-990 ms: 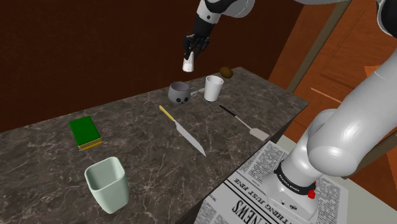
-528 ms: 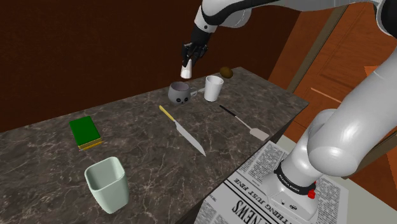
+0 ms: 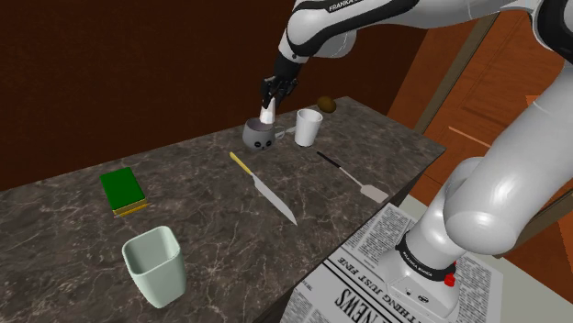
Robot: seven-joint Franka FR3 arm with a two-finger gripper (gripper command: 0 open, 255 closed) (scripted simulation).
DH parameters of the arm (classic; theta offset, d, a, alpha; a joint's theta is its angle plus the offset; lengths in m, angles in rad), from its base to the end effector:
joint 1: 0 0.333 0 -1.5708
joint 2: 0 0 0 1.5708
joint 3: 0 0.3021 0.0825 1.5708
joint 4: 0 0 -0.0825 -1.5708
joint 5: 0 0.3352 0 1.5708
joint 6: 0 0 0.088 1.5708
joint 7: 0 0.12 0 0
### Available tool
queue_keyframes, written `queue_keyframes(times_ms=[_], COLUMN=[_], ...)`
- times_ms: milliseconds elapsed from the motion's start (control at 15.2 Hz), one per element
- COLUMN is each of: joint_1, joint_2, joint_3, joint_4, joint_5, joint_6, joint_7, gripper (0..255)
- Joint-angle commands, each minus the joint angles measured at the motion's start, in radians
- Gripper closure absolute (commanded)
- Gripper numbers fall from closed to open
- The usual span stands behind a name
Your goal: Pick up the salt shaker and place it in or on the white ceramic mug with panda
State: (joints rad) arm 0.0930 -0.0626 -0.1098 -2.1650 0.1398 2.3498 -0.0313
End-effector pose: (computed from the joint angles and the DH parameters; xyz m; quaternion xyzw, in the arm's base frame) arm 0.5090 -0.0059 0.4461 -0.9901 0.0357 -0.1241 0.0558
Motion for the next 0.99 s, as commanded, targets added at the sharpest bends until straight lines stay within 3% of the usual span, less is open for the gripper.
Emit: queue_keyframes(times_ms=[0, 528, 594, 924], joint_1=[0.001, 0.001, 0.002, 0.001], joint_2=[0.013, 0.013, 0.012, 0.013], joint_3=[0.0, 0.0, 0.001, 0.0], joint_4=[-0.017, -0.017, -0.018, -0.017], joint_5=[0.006, 0.006, 0.005, 0.006], joint_6=[0.03, 0.03, 0.031, 0.03], joint_7=[-0.005, -0.005, -0.004, -0.005], gripper=[255, 255, 0, 0])
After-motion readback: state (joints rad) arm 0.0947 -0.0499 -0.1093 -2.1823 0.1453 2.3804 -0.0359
